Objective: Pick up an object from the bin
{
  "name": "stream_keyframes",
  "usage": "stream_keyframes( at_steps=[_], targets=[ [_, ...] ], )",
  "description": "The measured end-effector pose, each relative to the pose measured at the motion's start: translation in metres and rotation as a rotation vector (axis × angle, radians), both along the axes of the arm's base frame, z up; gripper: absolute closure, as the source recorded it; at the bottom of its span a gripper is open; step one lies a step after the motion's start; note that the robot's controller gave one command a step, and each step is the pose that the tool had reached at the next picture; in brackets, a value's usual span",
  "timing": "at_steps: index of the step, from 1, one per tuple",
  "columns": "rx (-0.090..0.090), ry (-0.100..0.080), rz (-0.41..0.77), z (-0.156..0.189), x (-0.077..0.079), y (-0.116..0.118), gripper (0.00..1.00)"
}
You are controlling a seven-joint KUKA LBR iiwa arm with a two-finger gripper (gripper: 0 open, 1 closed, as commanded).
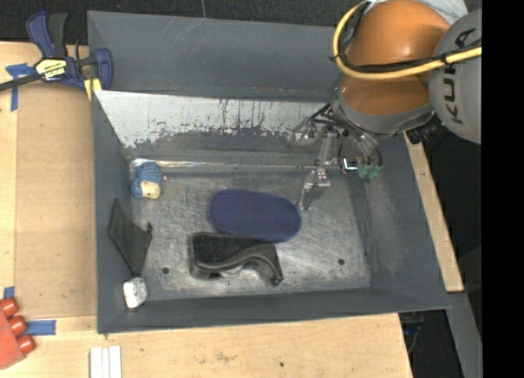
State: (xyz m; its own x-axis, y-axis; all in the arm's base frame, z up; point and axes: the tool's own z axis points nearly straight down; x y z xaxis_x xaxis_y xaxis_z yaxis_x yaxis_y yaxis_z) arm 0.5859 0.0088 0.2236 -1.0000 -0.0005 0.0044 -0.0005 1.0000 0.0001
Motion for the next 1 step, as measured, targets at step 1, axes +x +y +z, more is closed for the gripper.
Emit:
stream_keyframes(
  at_steps=[1],
  targets=[
    [-0.002, -0.02, 0.097, -0.1088, -0.0379, 0.0318, 0.0]
  ],
)
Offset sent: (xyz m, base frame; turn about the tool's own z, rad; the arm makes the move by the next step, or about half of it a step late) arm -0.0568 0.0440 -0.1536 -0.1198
